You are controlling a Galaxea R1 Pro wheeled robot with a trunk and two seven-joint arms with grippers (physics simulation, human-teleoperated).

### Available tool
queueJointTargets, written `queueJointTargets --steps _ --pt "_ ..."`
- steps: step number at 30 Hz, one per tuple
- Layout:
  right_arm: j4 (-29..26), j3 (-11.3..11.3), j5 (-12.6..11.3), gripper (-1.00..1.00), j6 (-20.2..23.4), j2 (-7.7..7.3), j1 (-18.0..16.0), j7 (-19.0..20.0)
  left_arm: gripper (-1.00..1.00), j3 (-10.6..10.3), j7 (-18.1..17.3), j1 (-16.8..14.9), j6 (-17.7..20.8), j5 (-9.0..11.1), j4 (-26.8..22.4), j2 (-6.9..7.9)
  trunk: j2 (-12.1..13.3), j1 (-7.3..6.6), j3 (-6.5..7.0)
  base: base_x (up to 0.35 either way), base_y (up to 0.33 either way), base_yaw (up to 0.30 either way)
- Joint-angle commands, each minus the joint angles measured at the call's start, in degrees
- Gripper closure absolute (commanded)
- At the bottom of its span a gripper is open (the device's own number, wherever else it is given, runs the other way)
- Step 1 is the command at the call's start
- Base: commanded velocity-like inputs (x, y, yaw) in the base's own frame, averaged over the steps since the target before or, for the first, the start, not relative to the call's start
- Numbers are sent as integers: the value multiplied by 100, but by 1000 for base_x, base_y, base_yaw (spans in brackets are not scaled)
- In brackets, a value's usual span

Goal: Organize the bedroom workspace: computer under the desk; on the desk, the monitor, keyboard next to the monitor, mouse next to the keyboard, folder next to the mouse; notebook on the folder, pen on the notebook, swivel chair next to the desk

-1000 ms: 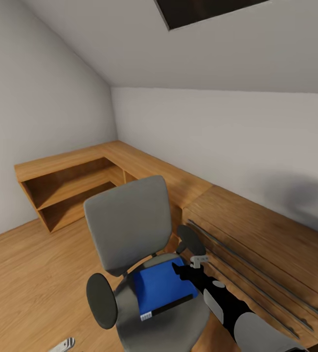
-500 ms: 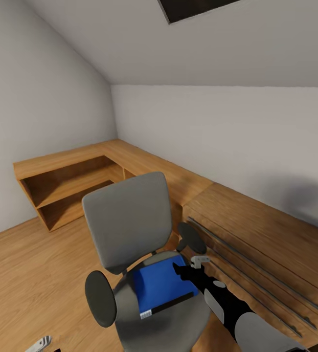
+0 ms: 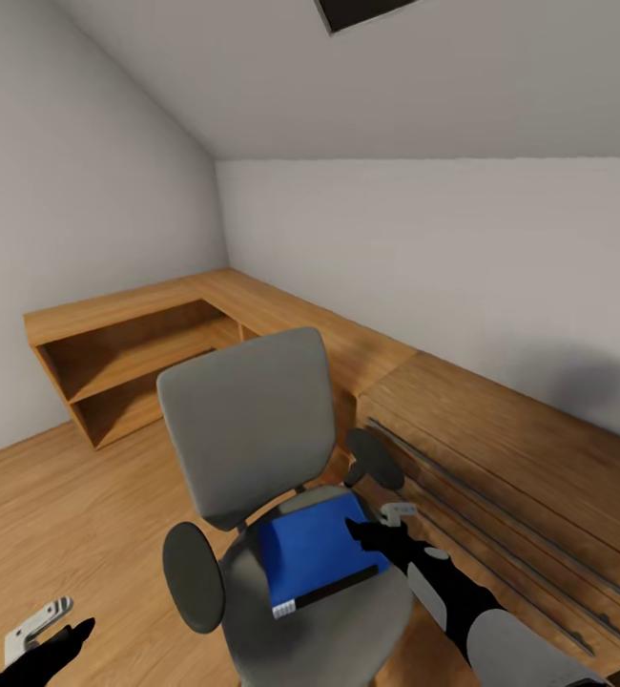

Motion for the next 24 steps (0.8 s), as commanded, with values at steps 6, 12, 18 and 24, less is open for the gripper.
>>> queueJointTargets --steps 6,12,18,24 --pt "7 -164 -81 -100 305 -41 -6 11 -100 133 28 -1 108 121 213 -208 -205 110 -96 0 0 0" --pt "7 -227 -91 -100 425 -113 -7 19 -100 230 21 -1 99 119 356 -252 -205 110 -96 0 0 0" --pt "7 -236 -97 -100 486 -121 -8 25 -100 266 25 -1 103 119 379 -274 -205 110 -96 0 0 0" --pt "7 -235 -99 -100 514 -114 -9 29 -100 275 35 -1 104 127 399 -299 -405 220 -185 0 0 0"
